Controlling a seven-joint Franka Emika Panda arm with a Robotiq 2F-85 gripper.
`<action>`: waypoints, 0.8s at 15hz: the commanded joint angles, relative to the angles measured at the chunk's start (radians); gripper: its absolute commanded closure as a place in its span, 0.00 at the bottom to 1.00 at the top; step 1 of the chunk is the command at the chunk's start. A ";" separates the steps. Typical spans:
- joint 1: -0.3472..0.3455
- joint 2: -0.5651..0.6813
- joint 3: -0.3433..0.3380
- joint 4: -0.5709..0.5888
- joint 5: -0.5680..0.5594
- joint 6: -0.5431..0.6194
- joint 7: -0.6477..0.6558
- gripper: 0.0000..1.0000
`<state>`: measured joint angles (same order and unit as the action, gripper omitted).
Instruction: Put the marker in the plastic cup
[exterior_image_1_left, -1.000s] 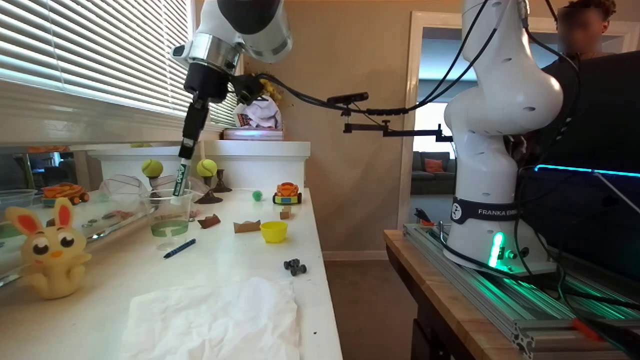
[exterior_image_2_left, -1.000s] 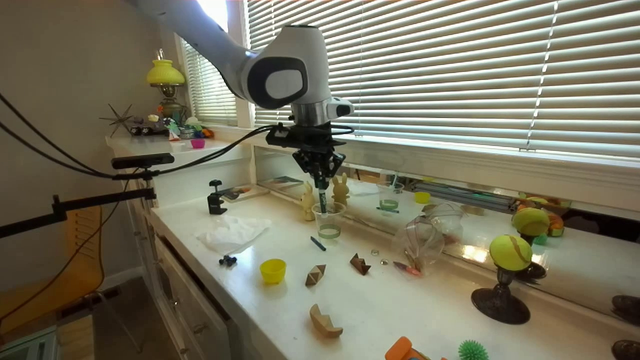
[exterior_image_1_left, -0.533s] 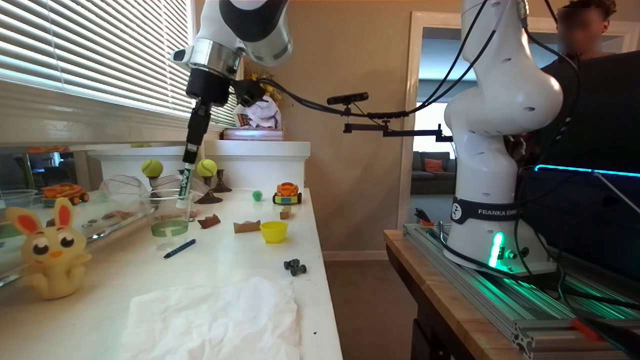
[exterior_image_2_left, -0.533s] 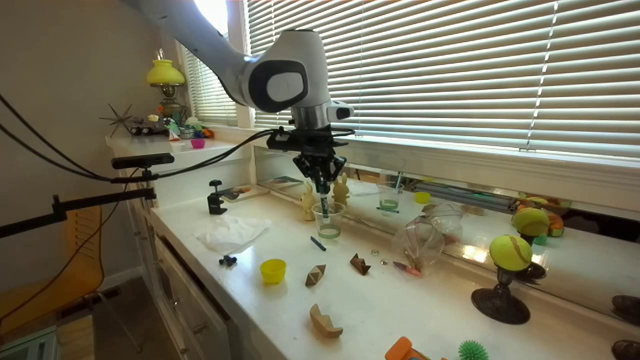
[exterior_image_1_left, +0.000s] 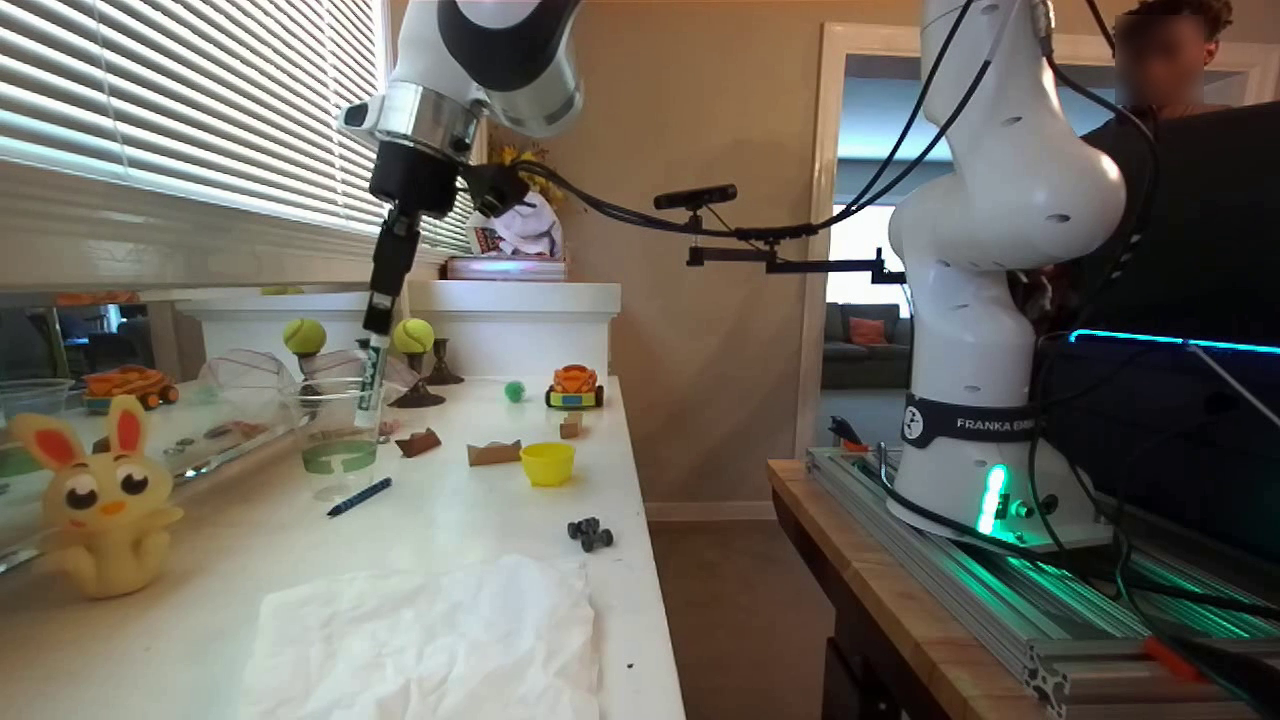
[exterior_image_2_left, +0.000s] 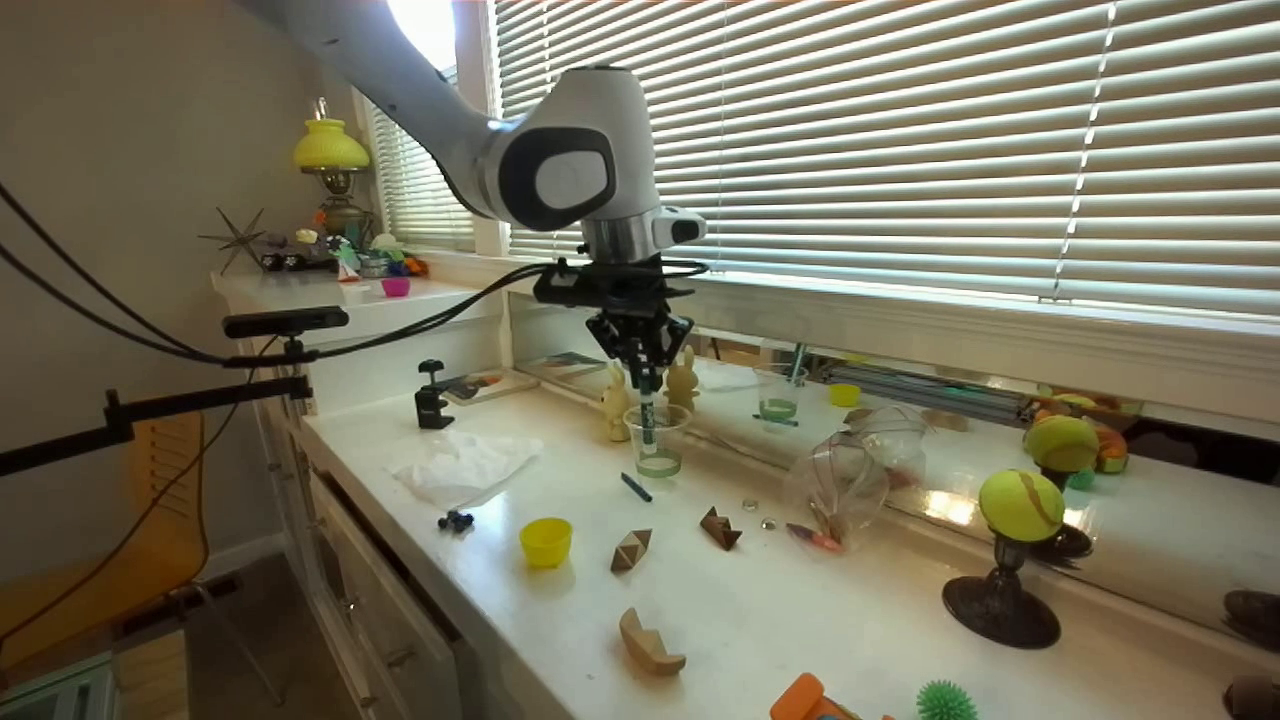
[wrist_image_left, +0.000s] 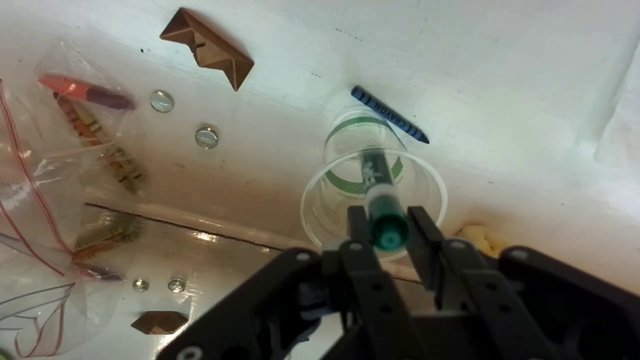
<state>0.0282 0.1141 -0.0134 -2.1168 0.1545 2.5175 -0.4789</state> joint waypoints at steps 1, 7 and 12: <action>-0.015 0.007 0.017 0.004 -0.041 0.018 0.051 0.41; -0.016 0.002 0.017 0.005 -0.042 0.018 0.060 0.02; -0.015 -0.004 0.017 0.002 -0.045 0.021 0.064 0.00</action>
<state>0.0278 0.1162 -0.0121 -2.1157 0.1500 2.5246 -0.4579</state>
